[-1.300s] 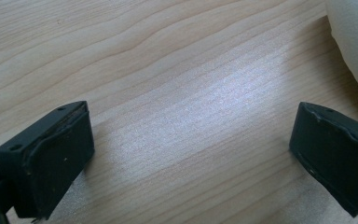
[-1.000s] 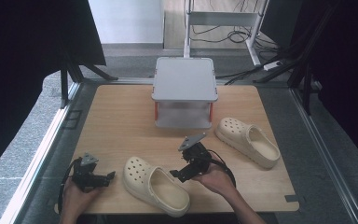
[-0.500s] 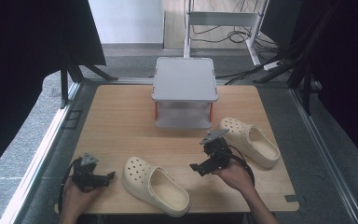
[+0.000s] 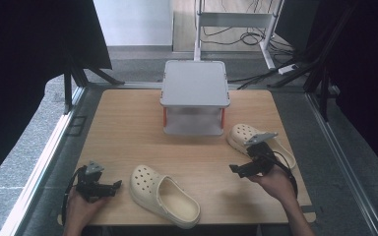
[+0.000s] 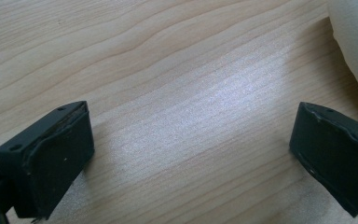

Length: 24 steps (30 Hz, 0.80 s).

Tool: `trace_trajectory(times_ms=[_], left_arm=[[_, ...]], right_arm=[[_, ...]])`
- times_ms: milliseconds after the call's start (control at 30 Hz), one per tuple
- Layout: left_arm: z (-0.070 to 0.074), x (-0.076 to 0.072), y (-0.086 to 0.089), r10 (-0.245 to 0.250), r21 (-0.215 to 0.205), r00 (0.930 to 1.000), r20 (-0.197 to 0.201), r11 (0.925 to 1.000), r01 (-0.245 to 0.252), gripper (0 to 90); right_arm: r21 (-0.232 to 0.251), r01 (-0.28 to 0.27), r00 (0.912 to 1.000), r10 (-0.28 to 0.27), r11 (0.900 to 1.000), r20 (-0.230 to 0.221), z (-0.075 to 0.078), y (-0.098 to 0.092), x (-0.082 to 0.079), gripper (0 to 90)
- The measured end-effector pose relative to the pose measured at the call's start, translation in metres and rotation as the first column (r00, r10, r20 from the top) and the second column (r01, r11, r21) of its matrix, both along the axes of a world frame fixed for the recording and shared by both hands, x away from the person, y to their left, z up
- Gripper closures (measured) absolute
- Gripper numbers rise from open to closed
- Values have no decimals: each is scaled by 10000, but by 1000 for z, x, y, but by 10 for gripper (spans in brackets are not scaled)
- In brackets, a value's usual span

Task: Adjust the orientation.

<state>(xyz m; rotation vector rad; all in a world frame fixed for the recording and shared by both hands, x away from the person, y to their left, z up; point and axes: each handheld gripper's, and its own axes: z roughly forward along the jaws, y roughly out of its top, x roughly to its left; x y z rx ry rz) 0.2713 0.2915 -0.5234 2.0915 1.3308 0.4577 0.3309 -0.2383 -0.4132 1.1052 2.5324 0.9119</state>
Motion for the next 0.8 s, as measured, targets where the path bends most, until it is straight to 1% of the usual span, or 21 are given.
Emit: trace_trajectory(times_ms=[33,67,100,133,167,200,300,333,367,400,433,467,600,700,733,767,800], left_arm=[[0,0,0,0,0,10000,0,10000,0,0],[0,0,0,0,1,10000,1,10000,0,0],[0,0,0,3,0,10000,1,10000,-3,0],[0,0,0,12,-4,10000,10,10000,-12,0],[0,0,0,12,-4,10000,10,10000,-12,0],[0,0,0,11,-3,10000,9,10000,-11,0],[0,0,0,12,-3,10000,10,10000,-12,0],[0,0,0,10,-2,10000,10,10000,-10,0],[0,0,0,11,-4,10000,6,10000,-11,0],[0,0,0,13,-2,10000,10,10000,-13,0],[0,0,0,12,-2,10000,10,10000,-12,0],[0,0,0,14,-4,10000,12,10000,-14,0],[0,0,0,13,-5,10000,9,10000,-13,0],[0,0,0,11,-4,10000,9,10000,-11,0],[0,0,0,13,-5,10000,10,10000,-13,0],[0,0,0,13,-5,10000,10,10000,-13,0],[0,0,0,9,-12,10000,9,10000,-9,0]], right_arm=[[0,0,10000,0,10000,0,0,0,0,69],[-6,243,9997,-243,9997,51,3,-12,0,69],[-6,243,9997,-243,9997,51,3,-12,0,72],[-66,522,9986,-521,9986,101,5,-24,1,80],[-66,522,9986,-521,9986,101,5,-24,1,80],[-106,661,9977,-660,9978,128,6,-29,2,83],[-183,1099,9938,-1095,9938,189,8,-46,7,95],[-299,1288,9915,-1282,9912,231,8,-54,10,105],[-299,1288,9915,-1282,9912,231,8,-54,10,105],[-374,1506,9884,-1498,9879,238,6,-62,15,124],[-374,1506,9884,-1498,9879,238,6,-62,15,124],[-435,1600,9870,-1591,9862,235,5,-66,17,127],[-566,1719,9851,-1715,9835,123,-1,-77,28,176],[-577,1615,9867,-1623,9852,-104,-7,-82,36,240],[-611,1388,9898,-1405,9884,-243,-12,-82,42,299],[-611,1388,9898,-1405,9884,-243,-12,-82,42,299],[-641,1274,9910,-1297,9898,-335,-14,-81,45,310]])
